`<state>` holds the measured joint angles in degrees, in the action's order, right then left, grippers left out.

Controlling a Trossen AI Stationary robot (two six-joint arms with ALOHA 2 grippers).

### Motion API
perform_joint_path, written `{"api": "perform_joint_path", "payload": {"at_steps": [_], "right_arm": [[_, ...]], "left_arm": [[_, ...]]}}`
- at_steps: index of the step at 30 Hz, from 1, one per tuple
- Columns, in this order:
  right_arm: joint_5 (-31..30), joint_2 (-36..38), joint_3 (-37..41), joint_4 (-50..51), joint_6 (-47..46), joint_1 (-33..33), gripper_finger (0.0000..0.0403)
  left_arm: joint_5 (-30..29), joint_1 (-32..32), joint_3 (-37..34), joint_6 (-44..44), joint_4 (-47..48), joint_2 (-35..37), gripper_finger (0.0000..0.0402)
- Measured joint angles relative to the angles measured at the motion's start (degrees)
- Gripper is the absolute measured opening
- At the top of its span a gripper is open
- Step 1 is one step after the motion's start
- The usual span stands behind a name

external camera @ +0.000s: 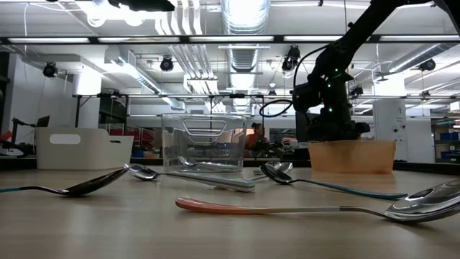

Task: Sort silverware by color (type)
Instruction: Put the blue spoon into the orange bin, then put the blue patterned spoon into the transparent bin

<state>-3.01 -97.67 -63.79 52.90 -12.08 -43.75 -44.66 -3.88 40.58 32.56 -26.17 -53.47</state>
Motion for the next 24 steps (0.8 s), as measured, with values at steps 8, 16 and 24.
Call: {"api": "perform_joint_path", "payload": {"at_steps": [8,16,24], "right_arm": [[0.0,0.0,0.1,-1.5,-0.4,0.0,0.0011],[-0.1,0.0,0.1,-1.4,-0.9,0.0,0.0046],[-0.1,0.5,-2.9,2.2,0.1,0.0,0.0073]], "left_arm": [[0.0,0.0,0.0,0.0,0.0,0.0,0.0071],[0.0,0.0,0.0,0.0,0.0,0.0,0.0071],[0.0,0.0,0.0,0.0,-0.3,0.0,0.0071]]}}
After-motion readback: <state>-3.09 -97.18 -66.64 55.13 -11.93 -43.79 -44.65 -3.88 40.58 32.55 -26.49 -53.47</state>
